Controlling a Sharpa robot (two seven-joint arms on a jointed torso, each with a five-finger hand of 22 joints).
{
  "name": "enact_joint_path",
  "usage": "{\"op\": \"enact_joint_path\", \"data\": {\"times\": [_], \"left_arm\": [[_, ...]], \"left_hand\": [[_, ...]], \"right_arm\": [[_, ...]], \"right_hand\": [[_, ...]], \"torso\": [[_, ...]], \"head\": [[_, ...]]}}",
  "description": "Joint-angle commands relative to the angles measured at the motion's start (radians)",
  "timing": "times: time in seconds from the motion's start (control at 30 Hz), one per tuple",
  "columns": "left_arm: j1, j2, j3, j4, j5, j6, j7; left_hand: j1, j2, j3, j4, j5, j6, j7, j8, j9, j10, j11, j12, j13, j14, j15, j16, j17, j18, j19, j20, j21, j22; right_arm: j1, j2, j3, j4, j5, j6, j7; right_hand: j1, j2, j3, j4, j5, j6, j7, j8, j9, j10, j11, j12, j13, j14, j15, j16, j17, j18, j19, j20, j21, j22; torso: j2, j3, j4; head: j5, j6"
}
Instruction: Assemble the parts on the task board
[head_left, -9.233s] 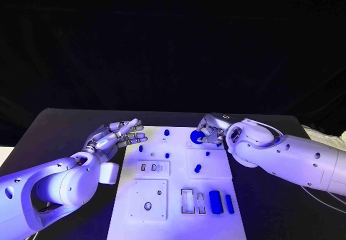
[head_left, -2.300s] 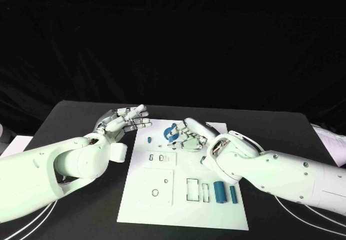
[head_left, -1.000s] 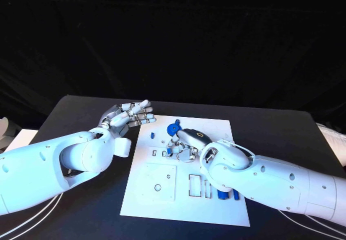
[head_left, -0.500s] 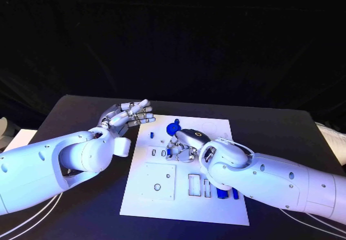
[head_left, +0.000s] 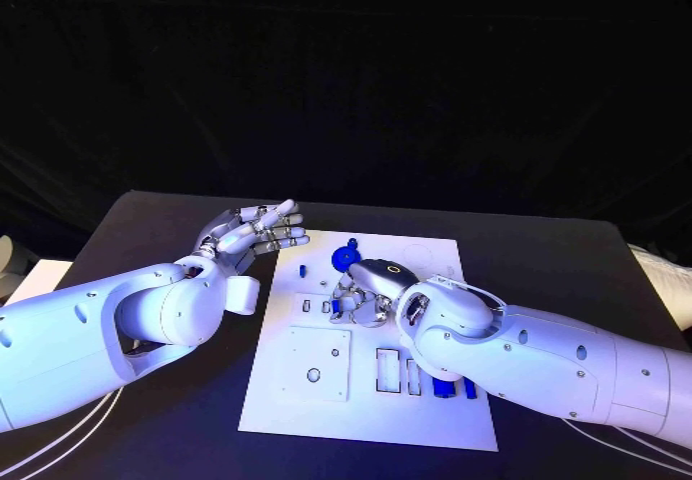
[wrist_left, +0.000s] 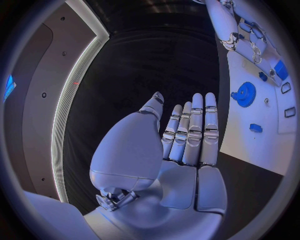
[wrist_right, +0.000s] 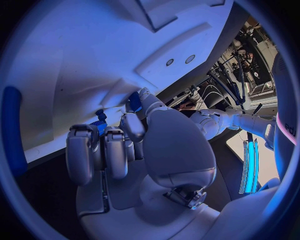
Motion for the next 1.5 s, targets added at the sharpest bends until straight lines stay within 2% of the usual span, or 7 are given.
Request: {"op": "enact_joint_path", "data": {"times": [0.03,0.43,0.9,1.1,1.2,1.43,1.5], "left_arm": [[0.001,0.001,0.0,0.001,0.002,0.019,0.006],[0.001,0.001,0.0,0.001,0.002,0.02,0.005],[0.001,0.001,0.0,0.0,0.002,0.022,0.005],[0.001,0.001,0.0,-0.005,0.001,0.03,-0.009],[0.001,0.001,0.0,-0.012,-0.016,0.044,-0.035],[0.001,0.008,0.0,-0.038,-0.205,0.096,-0.201],[0.001,0.012,0.0,-0.043,-0.279,0.109,-0.27]], "left_hand": [[-0.002,0.01,-0.001,-0.006,-0.003,0.001,0.005,-0.007,0.0,-0.002,0.002,-0.005,-0.001,0.001,0.006,-0.003,0.001,0.012,0.004,0.005,-0.004,-0.001],[-0.002,0.01,-0.001,-0.006,-0.003,0.001,0.005,-0.007,0.0,-0.002,0.002,-0.005,-0.001,0.001,0.006,-0.003,0.001,0.012,0.004,0.005,-0.004,-0.001],[-0.002,0.01,-0.001,-0.006,-0.003,0.001,0.005,-0.007,0.0,-0.002,0.002,-0.005,-0.001,0.001,0.006,-0.003,0.001,0.012,0.004,0.005,-0.004,-0.001],[-0.002,0.011,-0.002,-0.01,-0.004,0.002,0.004,-0.008,0.0,-0.001,0.001,-0.004,-0.001,0.01,0.004,-0.002,0.007,0.013,0.009,0.004,-0.003,-0.001],[-0.005,0.016,-0.002,-0.015,-0.004,0.019,-0.01,-0.004,0.001,0.024,-0.015,0.003,0.002,0.076,-0.018,0.029,0.035,0.014,0.056,-0.014,0.022,0.009],[-0.027,0.013,-0.01,-0.005,-0.005,0.067,-0.053,0.004,0.005,0.183,-0.077,0.054,0.03,0.345,-0.098,0.224,0.188,0.015,0.252,-0.095,0.159,0.075],[-0.027,0.005,-0.008,0.0,-0.005,0.08,-0.073,0.003,0.006,0.251,-0.101,0.083,0.055,0.368,-0.127,0.622,0.543,0.009,0.315,-0.124,0.232,0.116]], "right_arm": [[-0.013,-0.001,-0.011,-0.01,-0.018,0.062,-0.055],[-0.013,-0.002,-0.012,-0.005,-0.025,-0.042,-0.061],[-0.014,-0.01,-0.011,0.018,-0.021,-0.133,-0.018],[-0.012,-0.041,-0.007,0.039,0.076,-0.176,0.171],[-0.007,-0.07,-0.001,0.056,0.15,-0.166,0.289],[0.043,-0.161,0.011,0.111,0.377,-0.147,0.422],[0.062,-0.188,0.014,0.121,0.451,-0.152,0.434]], "right_hand": [[-0.01,-0.011,-0.001,0.011,0.002,-0.013,0.003,-0.007,-0.003,-0.008,0.002,-0.009,-0.005,0.099,0.009,-0.007,0.243,-0.018,0.012,0.008,-0.005,0.061],[-0.039,-0.058,-0.019,0.062,-0.021,-0.081,0.018,-0.007,-0.013,-0.044,0.017,-0.082,-0.058,0.096,0.021,-0.016,0.229,-0.017,0.009,0.02,-0.009,0.056],[-0.037,-0.079,-0.035,0.088,-0.009,-0.098,0.021,-0.005,-0.013,-0.052,0.02,-0.091,-0.069,0.094,0.024,-0.02,0.223,-0.017,0.009,0.024,-0.009,0.056],[-0.019,-0.098,-0.074,0.122,0.001,-0.149,0.034,-0.009,-0.016,-0.052,0.031,-0.071,-0.063,0.095,0.033,-0.02,0.225,-0.016,0.008,0.03,-0.011,0.055],[0.012,-0.096,-0.147,0.165,0.028,-0.181,0.046,-0.006,-0.013,-0.067,0.043,-0.073,-0.068,0.091,0.044,-0.026,0.216,-0.013,-0.003,0.042,-0.021,0.037],[0.039,-0.082,-0.229,0.182,0.032,-0.196,0.052,-0.005,-0.012,-0.09,0.05,-0.087,-0.085,0.09,0.051,-0.028,0.214,-0.005,-0.022,0.049,-0.039,0.003],[0.05,-0.061,-0.224,0.179,0.039,-0.192,0.051,-0.002,-0.011,-0.089,0.049,-0.08,-0.083,0.09,0.051,-0.027,0.215,-0.005,-0.021,0.05,-0.038,0.005]], "torso": [[0.001,0.0002,0.0003],[0.0,0.0005,0.0005],[0.001,0.0006,-0.0003],[0.0,0.0008,0.0002],[-0.001,0.0005,-0.0008],[-0.004,0.0018,-0.0034],[-0.006,0.0043,-0.006]], "head": [[0.001,0.001],[-0.001,0.004],[0.0,0.003],[0.001,0.0],[0.004,0.0],[0.004,0.002],[0.005,0.001]]}}
